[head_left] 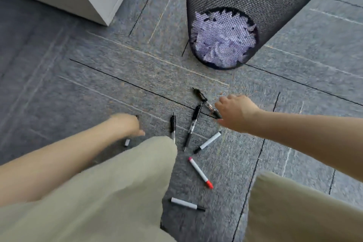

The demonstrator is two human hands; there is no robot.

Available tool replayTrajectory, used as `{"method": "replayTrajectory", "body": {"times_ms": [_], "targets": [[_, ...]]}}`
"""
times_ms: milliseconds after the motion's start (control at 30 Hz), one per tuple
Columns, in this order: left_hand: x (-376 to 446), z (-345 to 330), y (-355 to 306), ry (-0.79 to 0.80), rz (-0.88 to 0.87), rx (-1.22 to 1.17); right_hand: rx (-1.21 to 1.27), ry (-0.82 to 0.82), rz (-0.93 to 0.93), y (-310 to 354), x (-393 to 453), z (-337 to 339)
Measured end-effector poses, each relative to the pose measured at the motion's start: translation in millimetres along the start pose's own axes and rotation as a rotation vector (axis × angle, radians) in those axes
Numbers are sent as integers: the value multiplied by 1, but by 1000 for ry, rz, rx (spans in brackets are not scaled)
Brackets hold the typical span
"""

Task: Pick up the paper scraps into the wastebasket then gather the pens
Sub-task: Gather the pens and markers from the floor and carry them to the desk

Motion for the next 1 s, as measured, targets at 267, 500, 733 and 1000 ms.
{"method": "replayTrajectory", "body": {"times_ms": [267, 500, 733, 1000], "targets": [[-19, -6, 17, -125, 44, -500, 303, 73, -147, -6, 38, -13], [-102, 66, 33, -296, -68, -528, 74, 163, -96, -9, 25, 15], [-72, 33, -48, -186, -227, -413, -234, 25, 500, 68, 19, 13], [-44, 11, -94, -457, -281, -317, -169, -26, 262, 83, 19, -4]]}}
Point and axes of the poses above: each hand's wrist, its own x-axis towards the middle knuckle, its own z-axis out of the back of the hand, y = z × x, the point moved 8 cm from there along x, towards the middle knuckle, and after that the axes turned 5 degrees about -y, right-handed, at the moved point
